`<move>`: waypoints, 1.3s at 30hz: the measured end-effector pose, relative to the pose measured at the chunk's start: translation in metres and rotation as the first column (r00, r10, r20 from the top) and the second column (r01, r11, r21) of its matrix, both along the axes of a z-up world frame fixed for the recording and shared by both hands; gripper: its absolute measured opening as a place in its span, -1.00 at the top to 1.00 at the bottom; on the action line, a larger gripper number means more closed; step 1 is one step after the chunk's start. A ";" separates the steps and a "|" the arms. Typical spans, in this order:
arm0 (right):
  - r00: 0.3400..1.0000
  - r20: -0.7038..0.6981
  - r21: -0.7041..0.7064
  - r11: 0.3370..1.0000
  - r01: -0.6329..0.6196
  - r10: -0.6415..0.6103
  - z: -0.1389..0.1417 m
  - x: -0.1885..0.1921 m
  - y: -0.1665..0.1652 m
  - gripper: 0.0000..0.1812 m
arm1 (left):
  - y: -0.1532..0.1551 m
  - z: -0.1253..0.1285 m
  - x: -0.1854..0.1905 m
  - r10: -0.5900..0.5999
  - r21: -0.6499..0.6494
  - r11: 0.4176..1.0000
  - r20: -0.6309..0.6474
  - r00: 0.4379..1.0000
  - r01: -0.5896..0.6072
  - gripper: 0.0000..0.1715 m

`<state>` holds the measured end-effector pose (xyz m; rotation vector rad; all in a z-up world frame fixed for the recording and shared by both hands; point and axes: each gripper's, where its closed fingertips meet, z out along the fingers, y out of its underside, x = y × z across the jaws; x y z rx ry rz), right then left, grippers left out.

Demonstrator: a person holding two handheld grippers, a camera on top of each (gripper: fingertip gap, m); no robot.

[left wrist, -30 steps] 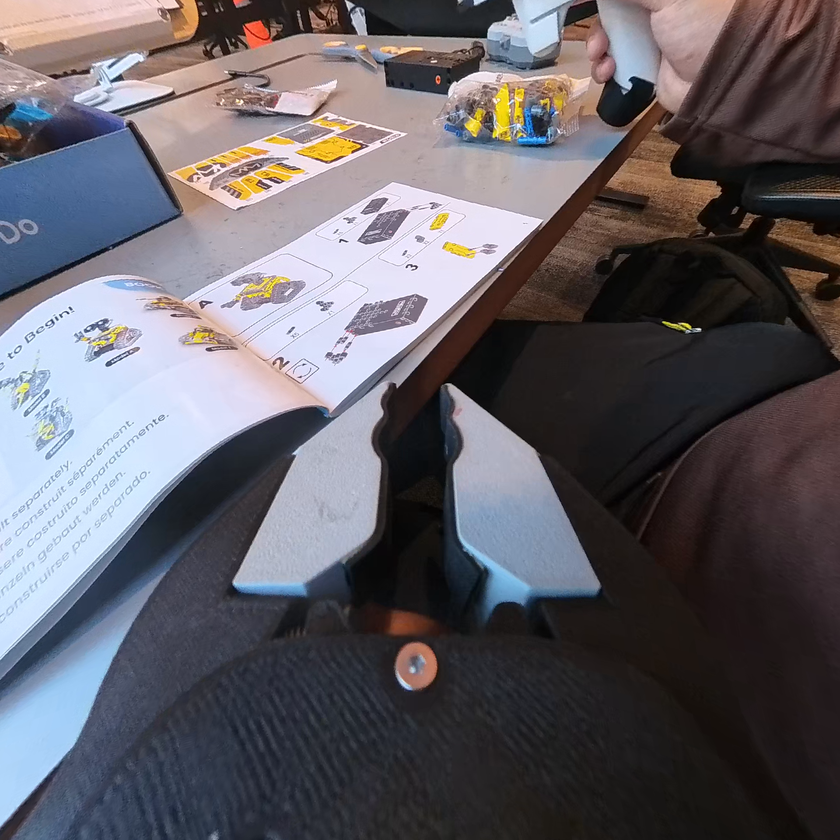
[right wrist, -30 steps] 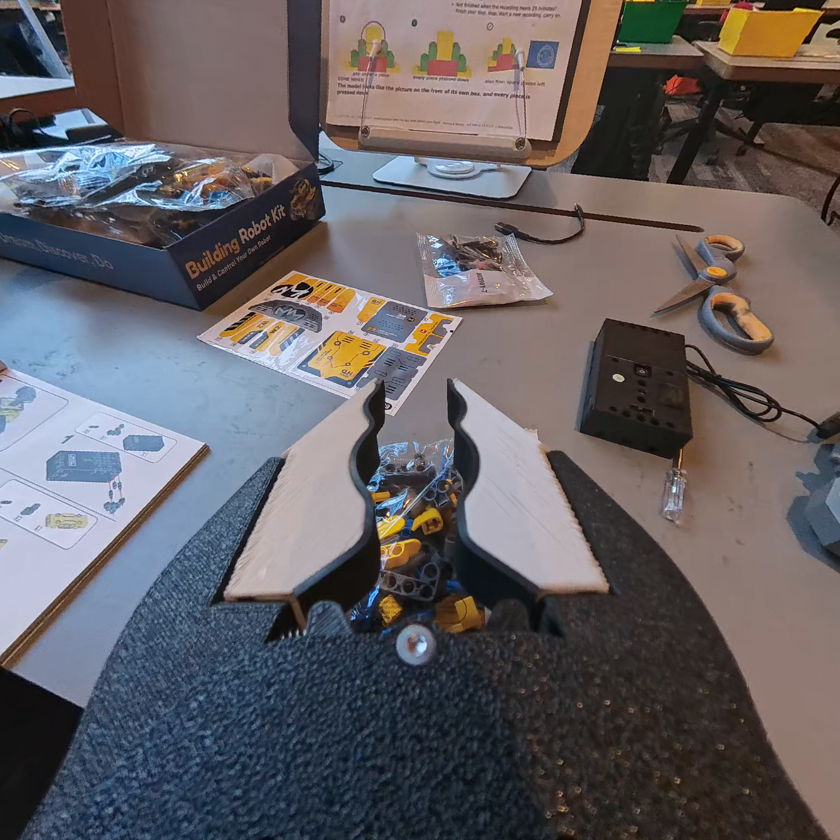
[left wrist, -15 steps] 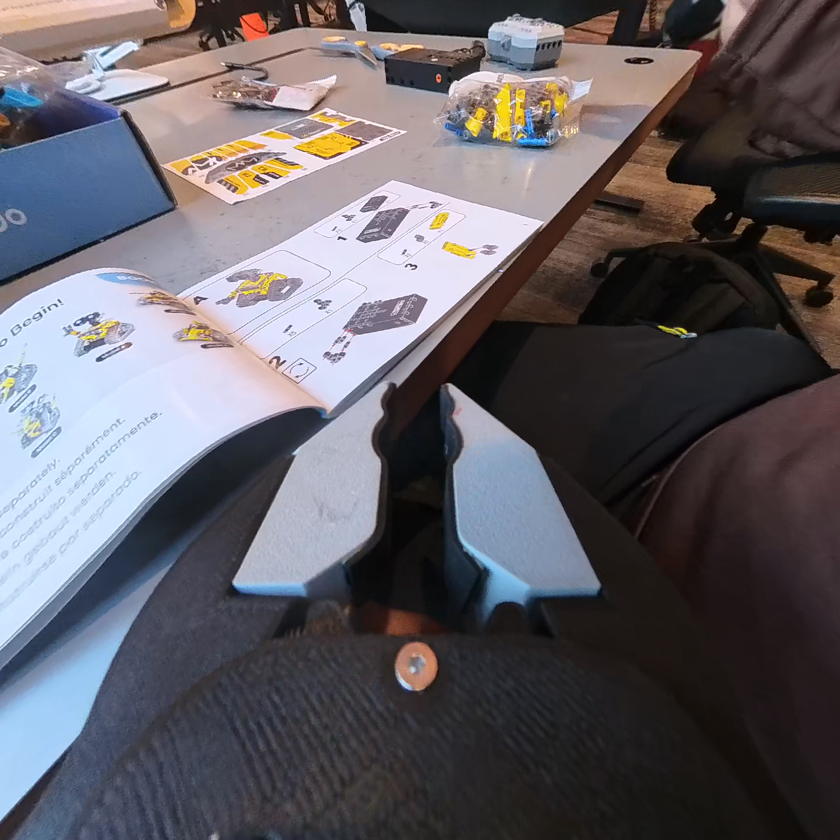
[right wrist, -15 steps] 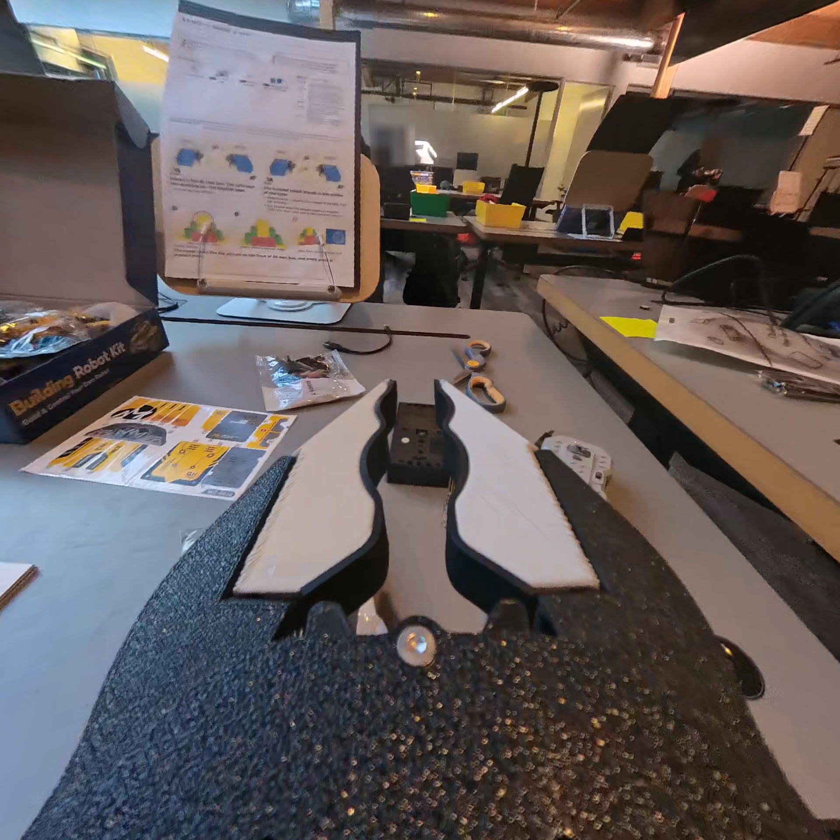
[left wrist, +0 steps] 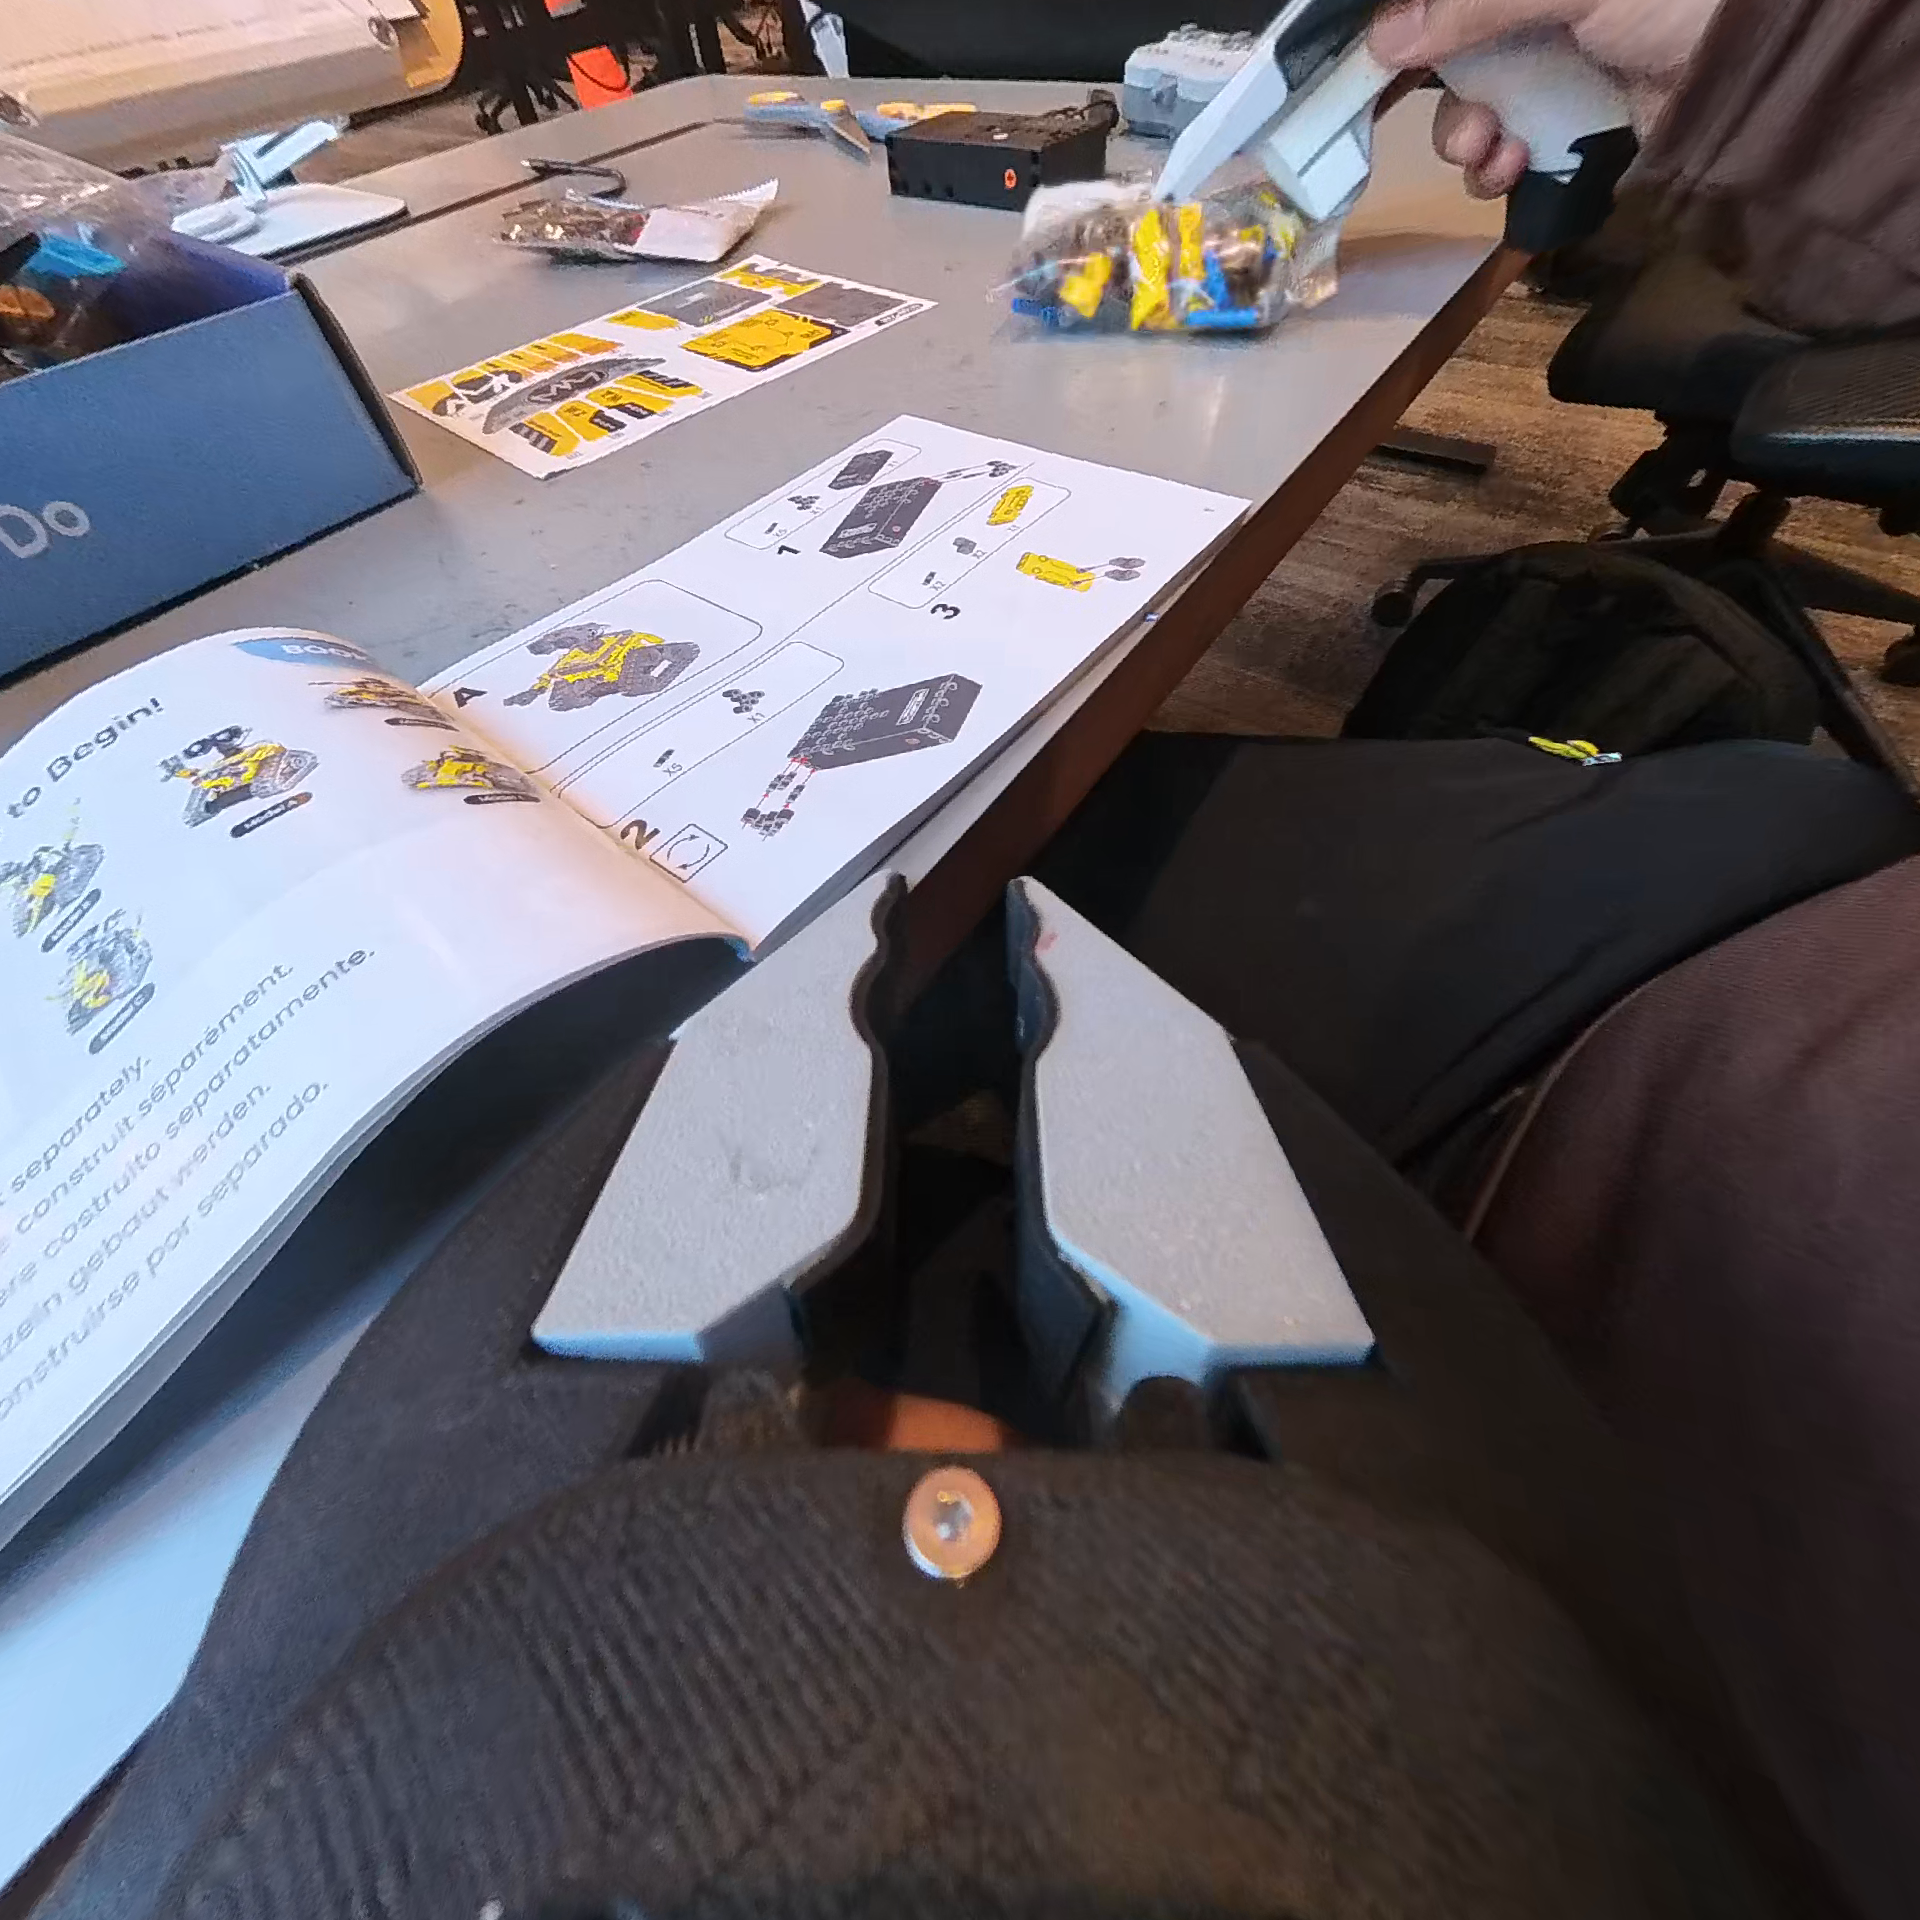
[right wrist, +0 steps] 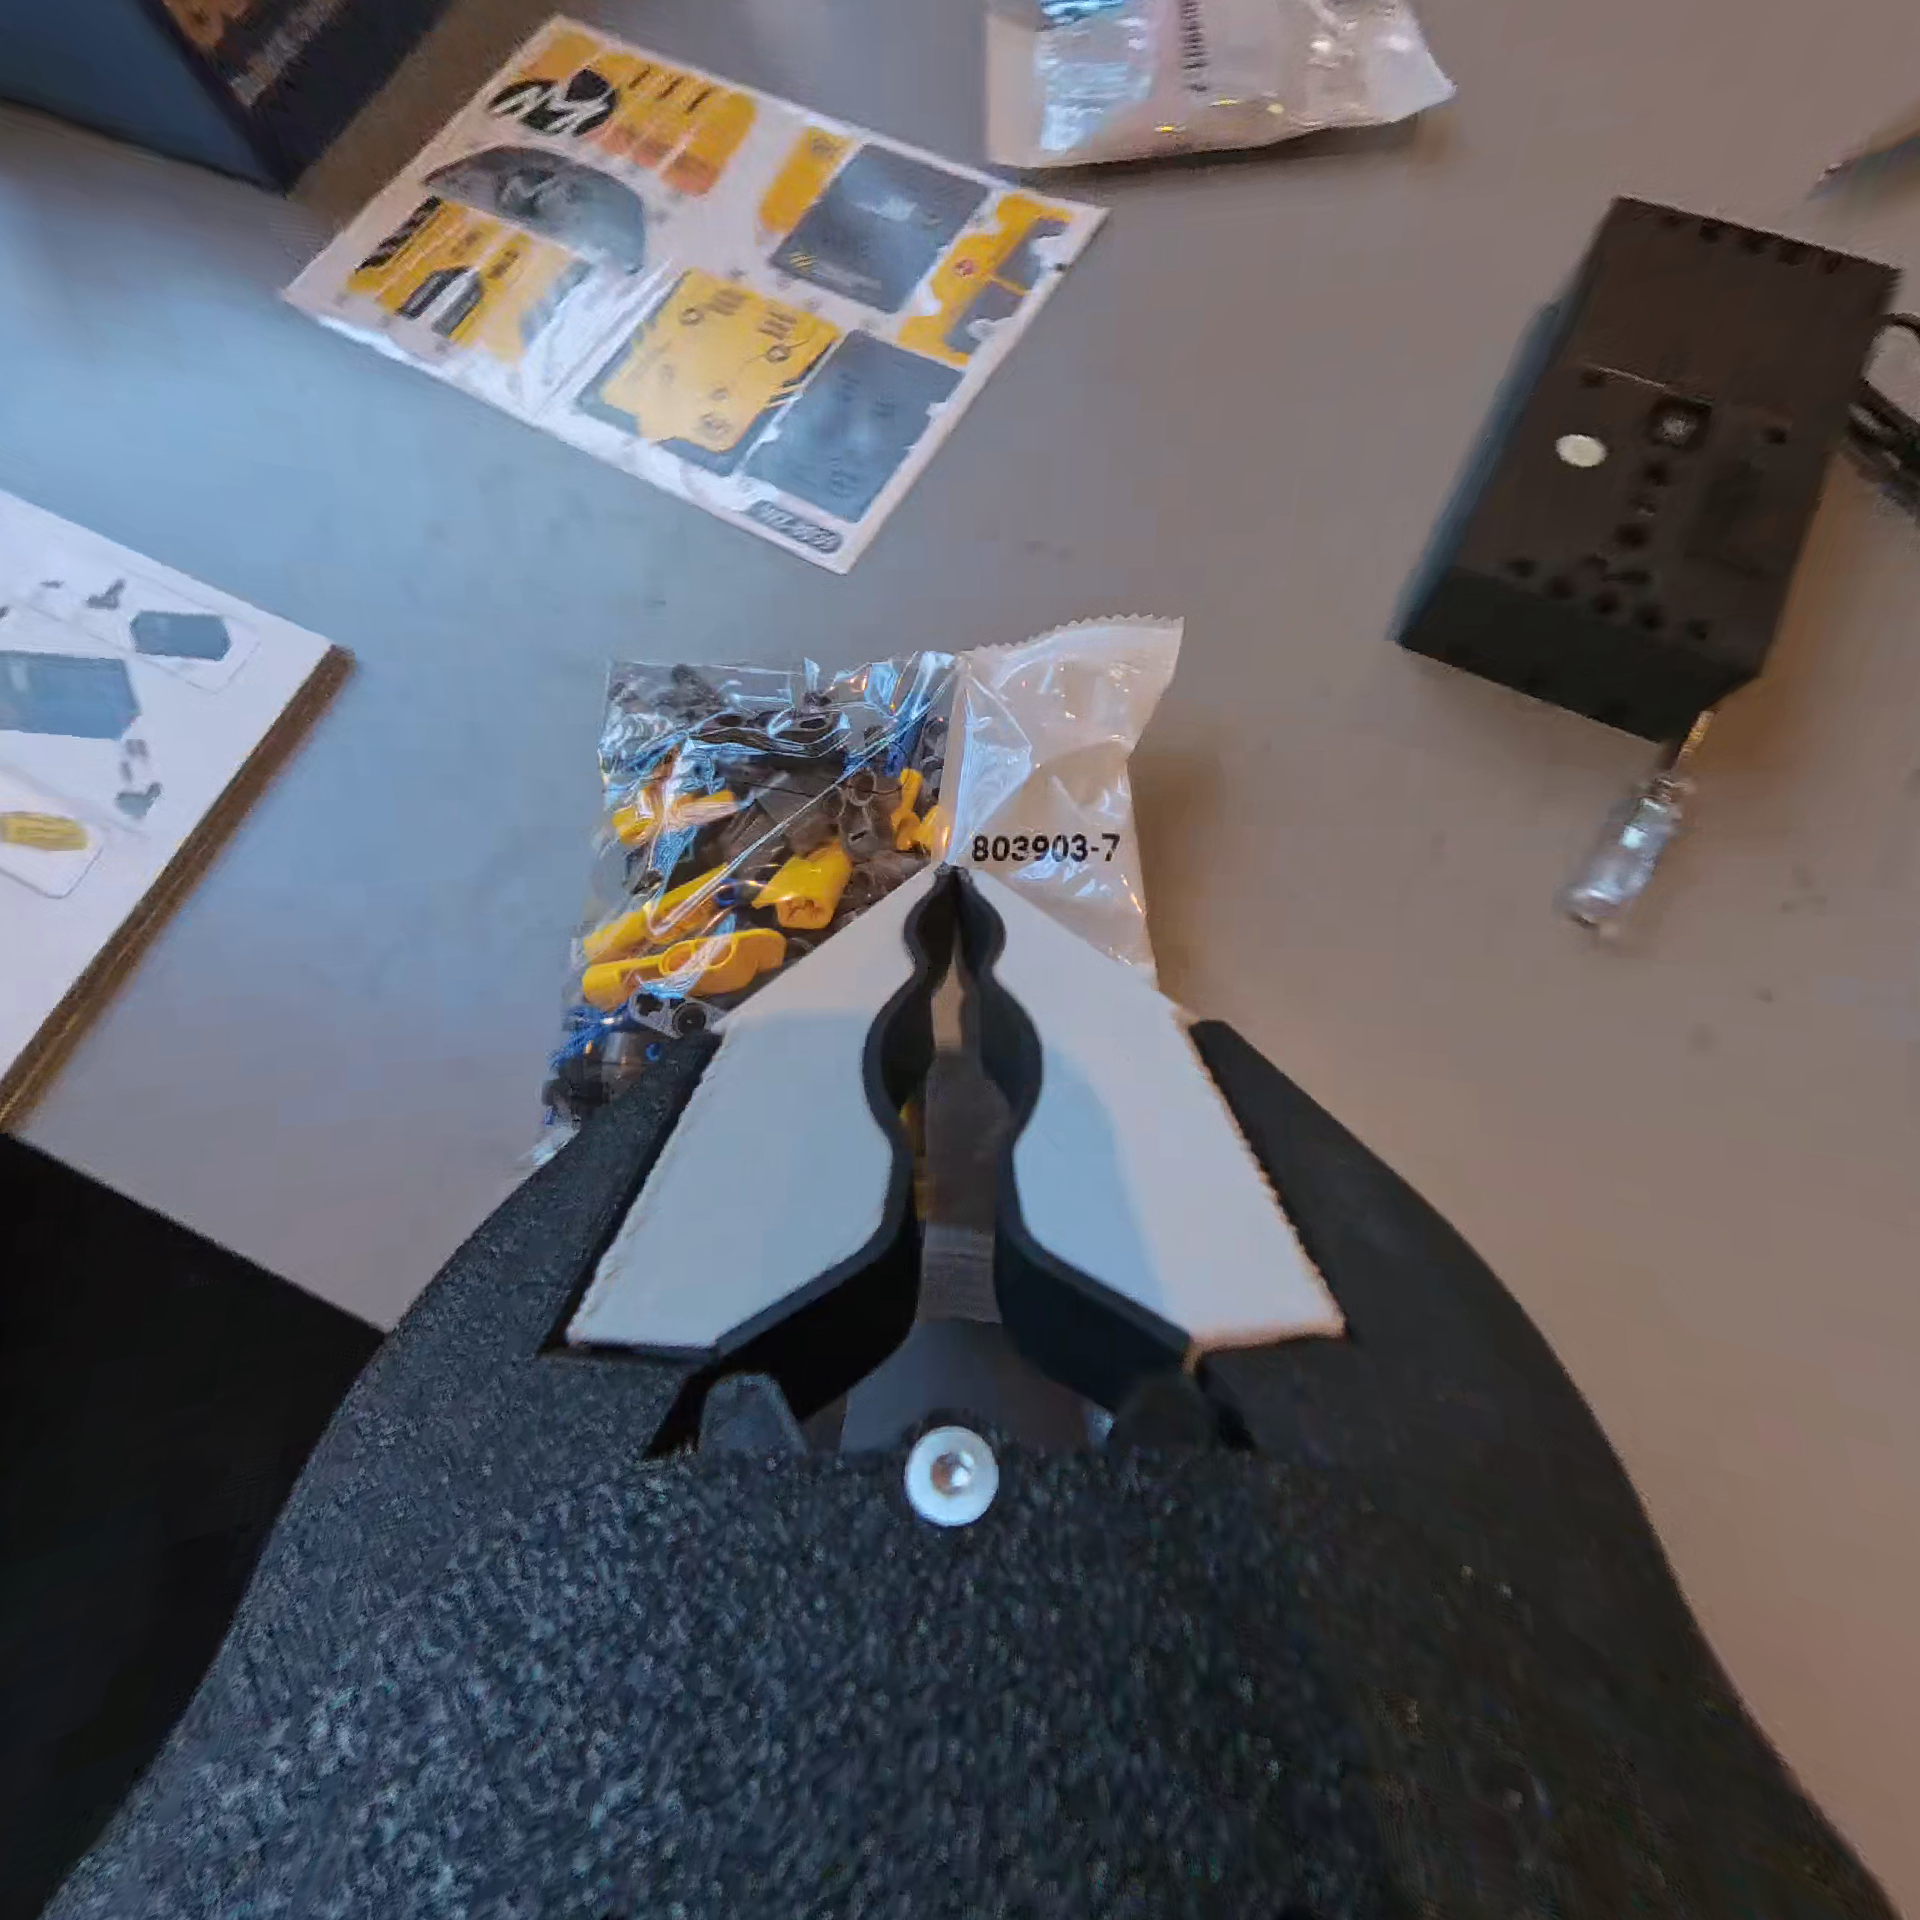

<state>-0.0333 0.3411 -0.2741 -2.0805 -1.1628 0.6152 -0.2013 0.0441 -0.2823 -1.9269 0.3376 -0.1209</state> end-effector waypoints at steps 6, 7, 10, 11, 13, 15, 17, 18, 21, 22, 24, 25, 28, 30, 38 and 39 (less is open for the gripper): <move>0.998 0.017 0.017 0.998 -0.056 0.056 -0.001 -0.010 -0.013 1.00 | 0.001 0.000 0.000 0.001 -0.001 1.000 0.018 1.000 -0.001 0.81; 0.999 0.015 -0.004 0.999 -0.050 0.050 -0.001 -0.010 -0.013 1.00 | 0.001 0.000 0.000 0.000 -0.001 1.000 0.019 1.000 0.000 0.81; 0.999 -0.005 -0.043 0.998 -0.039 0.039 -0.002 -0.011 -0.011 1.00 | 0.002 0.000 0.002 -0.003 0.001 1.000 0.015 1.000 0.003 0.80; 0.999 -0.013 -0.032 0.999 -0.036 0.035 -0.001 -0.011 -0.010 1.00 | 0.002 0.000 0.002 -0.003 0.001 1.000 0.011 1.000 0.003 0.80; 1.000 -0.007 0.023 0.999 -0.029 0.029 0.000 -0.010 -0.008 1.00 | 0.001 0.000 0.001 -0.002 0.001 1.000 0.001 1.000 0.002 0.80; 1.000 0.015 0.100 0.995 -0.016 0.015 0.007 -0.007 -0.002 0.92 | 0.000 0.000 0.000 0.003 0.001 1.000 -0.007 1.000 -0.003 0.81; 1.000 -0.015 0.174 0.985 0.016 -0.014 0.024 -0.005 0.006 0.87 | 0.000 0.000 -0.001 0.007 0.001 1.000 -0.008 1.000 -0.007 0.81; 0.999 -0.043 0.195 0.980 0.036 -0.028 0.033 -0.004 0.009 0.85 | 0.000 0.000 -0.001 0.008 0.000 1.000 -0.006 1.000 -0.008 0.81; 0.988 -0.116 0.241 0.962 0.126 -0.101 0.052 0.006 0.021 0.79 | 0.000 0.000 -0.001 0.007 0.000 1.000 0.000 1.000 -0.007 0.81; 0.983 -0.138 0.253 0.955 0.156 -0.124 0.055 0.009 0.024 0.79 | 0.000 0.000 -0.001 0.006 0.000 1.000 0.000 1.000 -0.006 0.81; 0.973 -0.173 0.267 0.944 0.195 -0.152 0.059 0.012 0.027 0.80 | 0.000 0.000 -0.001 0.004 0.000 1.000 0.001 1.000 -0.004 0.81; 0.971 -0.185 0.266 0.944 0.198 -0.151 0.060 0.010 0.026 0.80 | 0.000 0.000 -0.001 0.004 0.000 1.000 0.002 1.000 -0.004 0.81; 0.971 -0.211 0.266 0.950 0.164 -0.108 0.061 -0.004 0.016 0.81 | 0.001 0.000 0.000 0.003 0.001 1.000 0.004 1.000 -0.003 0.81; 0.982 -0.180 0.290 0.951 0.111 -0.060 0.057 -0.016 0.007 0.82 | 0.001 0.000 0.000 0.004 0.002 1.000 -0.001 1.000 -0.004 0.81; 0.952 -0.128 0.138 0.955 -0.262 0.280 0.033 -0.069 -0.067 0.68 | 0.001 0.003 -0.003 0.014 0.012 1.000 0.005 1.000 -0.014 0.81; 0.929 -0.137 0.092 0.938 -0.334 0.344 0.033 -0.076 -0.086 0.63 | 0.001 0.003 -0.004 0.015 0.012 1.000 0.008 1.000 -0.015 0.81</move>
